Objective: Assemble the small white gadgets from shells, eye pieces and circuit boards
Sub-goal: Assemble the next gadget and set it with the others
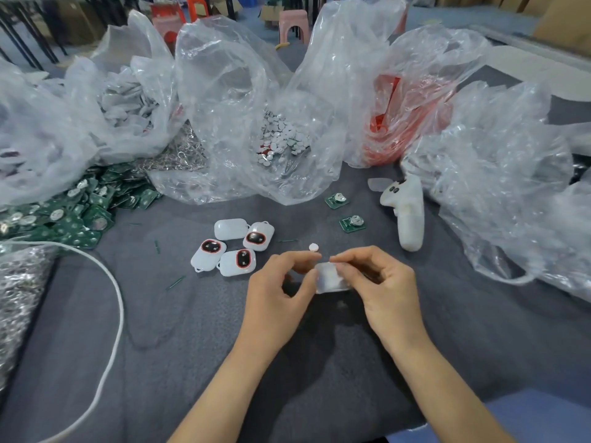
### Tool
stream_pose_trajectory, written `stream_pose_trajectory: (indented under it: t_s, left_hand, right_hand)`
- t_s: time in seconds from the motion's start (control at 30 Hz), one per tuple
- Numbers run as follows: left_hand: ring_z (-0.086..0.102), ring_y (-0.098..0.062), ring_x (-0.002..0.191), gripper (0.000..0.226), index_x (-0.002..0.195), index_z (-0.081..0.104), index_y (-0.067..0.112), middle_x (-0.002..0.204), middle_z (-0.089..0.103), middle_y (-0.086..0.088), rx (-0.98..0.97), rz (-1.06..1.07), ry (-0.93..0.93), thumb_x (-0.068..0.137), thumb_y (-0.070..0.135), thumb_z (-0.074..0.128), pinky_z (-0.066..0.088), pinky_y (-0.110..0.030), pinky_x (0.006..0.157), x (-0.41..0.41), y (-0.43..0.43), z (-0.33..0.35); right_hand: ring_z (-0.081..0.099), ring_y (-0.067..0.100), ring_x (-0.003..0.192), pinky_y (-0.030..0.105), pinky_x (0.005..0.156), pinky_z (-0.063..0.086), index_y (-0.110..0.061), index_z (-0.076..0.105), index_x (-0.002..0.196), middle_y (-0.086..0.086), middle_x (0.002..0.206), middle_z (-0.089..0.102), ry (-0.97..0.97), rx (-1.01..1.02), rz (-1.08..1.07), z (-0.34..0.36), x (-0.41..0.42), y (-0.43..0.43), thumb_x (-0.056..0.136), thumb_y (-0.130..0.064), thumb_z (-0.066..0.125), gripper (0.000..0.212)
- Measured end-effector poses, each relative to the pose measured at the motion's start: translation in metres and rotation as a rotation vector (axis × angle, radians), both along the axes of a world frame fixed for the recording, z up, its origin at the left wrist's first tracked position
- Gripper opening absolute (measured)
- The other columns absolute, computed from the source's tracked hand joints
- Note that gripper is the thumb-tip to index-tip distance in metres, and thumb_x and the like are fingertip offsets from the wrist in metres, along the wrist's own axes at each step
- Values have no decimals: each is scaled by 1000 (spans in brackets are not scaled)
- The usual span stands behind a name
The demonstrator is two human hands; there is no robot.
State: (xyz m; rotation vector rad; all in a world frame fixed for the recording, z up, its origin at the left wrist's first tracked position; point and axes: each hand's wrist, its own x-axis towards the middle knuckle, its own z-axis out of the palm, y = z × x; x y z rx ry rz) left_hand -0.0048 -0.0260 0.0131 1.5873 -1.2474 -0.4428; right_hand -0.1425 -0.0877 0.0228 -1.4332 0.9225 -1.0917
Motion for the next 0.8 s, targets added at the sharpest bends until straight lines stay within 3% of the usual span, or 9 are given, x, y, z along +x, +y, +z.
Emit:
stream_pose_trajectory:
  t_s: [0.27,0.37,0.47,0.53,0.63,0.8]
  left_hand:
    - [53,-2,64,31,98,68,34,81,69,19,-21,29,85,85,6,66,39,-8,62,2,0,1]
    - [51,-2,63,36,99,65,39,80,68,18,-25,58,15,85,6,66,37,-8,61,0,1,0]
    - [54,-1,80,41,106,58,43,91,65,18,-4,63,-77,84,8,62,38,-9,71,-1,4,0]
    - [51,-1,99,45,116,48,46,105,60,21,30,26,-159,81,20,56,37,-11,84,-2,10,0]
    - [43,2,110,48,122,37,52,115,53,28,73,-20,-232,79,39,56,35,-20,98,-2,17,2]
    - [46,3,113,50,119,43,53,113,58,31,18,-25,-184,79,35,69,38,-22,95,-2,19,7]
  right_hand:
    - [69,6,84,13,74,49,-20,73,80,-8,91,74,-9,31,-59,-4,-2,-4,78,0,73,20]
    - [65,0,72,10,68,47,-20,72,77,-9,79,73,35,-9,-80,-4,-3,-8,80,0,71,21]
    - [64,1,69,10,67,46,-22,70,77,-6,76,70,89,-59,-89,-3,-5,-11,80,0,71,22]
    - [64,3,72,11,69,47,-24,70,76,-5,78,70,107,-81,-79,-4,-6,-12,80,0,71,24]
    - [65,4,75,13,72,48,-25,69,77,-5,80,70,94,-87,-64,-5,-6,-12,80,0,71,25]
    - [67,6,86,13,79,48,-18,69,82,-7,88,71,2,-127,54,-1,-4,-9,79,5,69,23]
